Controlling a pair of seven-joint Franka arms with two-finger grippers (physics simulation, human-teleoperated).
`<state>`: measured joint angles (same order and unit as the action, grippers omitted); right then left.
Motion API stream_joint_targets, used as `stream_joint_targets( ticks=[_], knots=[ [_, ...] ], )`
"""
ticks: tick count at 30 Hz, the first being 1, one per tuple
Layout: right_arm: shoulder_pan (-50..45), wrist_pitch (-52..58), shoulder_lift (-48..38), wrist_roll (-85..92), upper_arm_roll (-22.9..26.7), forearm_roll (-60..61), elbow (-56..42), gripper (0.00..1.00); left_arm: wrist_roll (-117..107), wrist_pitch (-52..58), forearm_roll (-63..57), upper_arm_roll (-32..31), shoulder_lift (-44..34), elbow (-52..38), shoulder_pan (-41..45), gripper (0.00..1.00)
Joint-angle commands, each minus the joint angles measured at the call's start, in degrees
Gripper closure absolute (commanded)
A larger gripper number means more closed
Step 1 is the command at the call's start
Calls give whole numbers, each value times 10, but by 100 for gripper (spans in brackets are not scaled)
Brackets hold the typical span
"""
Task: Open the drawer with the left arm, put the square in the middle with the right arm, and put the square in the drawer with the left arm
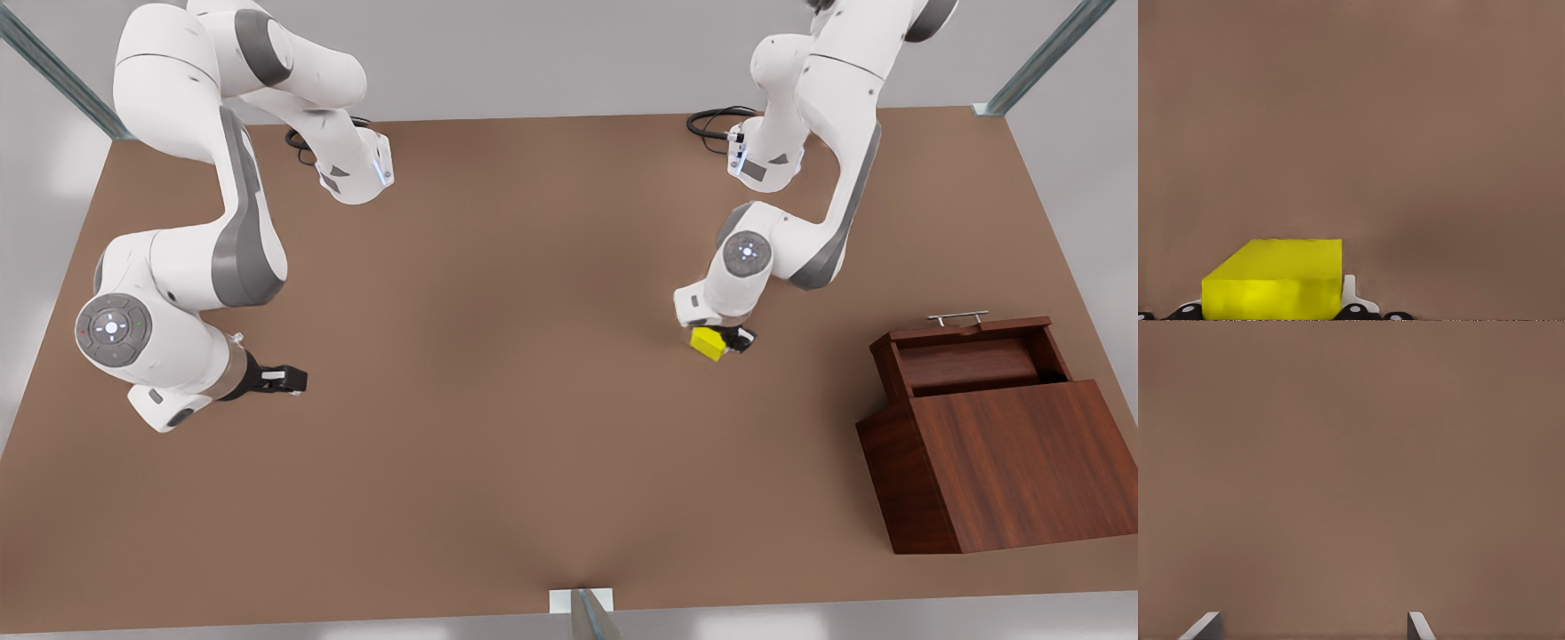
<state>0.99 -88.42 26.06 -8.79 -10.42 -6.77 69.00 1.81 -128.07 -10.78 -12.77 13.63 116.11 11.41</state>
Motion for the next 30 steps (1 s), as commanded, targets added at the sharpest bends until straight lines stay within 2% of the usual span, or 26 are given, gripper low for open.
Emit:
stream_joint_targets(
  ticks=[1, 2, 3, 4, 7, 11, 19, 25, 27, 30],
  knots=[
    [0, 0, 0, 0, 0, 0, 0, 0, -7, 9, 15, 5, -1, -8, -2, 28],
    [0, 0, 0, 0, 0, 0, 0, 0, -61, 76, 22, 11, -5, -57, -30, 28],
    [0, -1, 0, 0, 0, 0, 0, 0, -86, 98, 26, 13, -11, -77, -60, 28],
    [0, 0, 0, 0, 0, 0, -1, 0, -90, 134, 30, 41, -18, -104, -87, 28],
    [4, 4, -1, 3, 0, 0, -1, 0, -82, 135, 37, 99, -32, -111, -142, 28],
    [8, 5, -1, 4, 0, 0, -1, 0, -72, 135, 44, 102, -26, -110, -227, 28],
    [8, 0, 0, 3, 0, 1, 0, 0, 57, 80, 37, 102, 26, -114, -326, 28],
    [7, -1, 0, -1, 0, 1, 0, 0, 58, 81, 22, 102, 62, -154, -354, 25],
    [8, -1, 0, -1, 0, 1, 0, 0, 58, 80, 18, 102, 71, -164, -356, 0],
    [8, 1, 0, 0, 0, 1, 0, 0, 56, 80, 19, 102, 71, -164, -356, 0]
  ],
)
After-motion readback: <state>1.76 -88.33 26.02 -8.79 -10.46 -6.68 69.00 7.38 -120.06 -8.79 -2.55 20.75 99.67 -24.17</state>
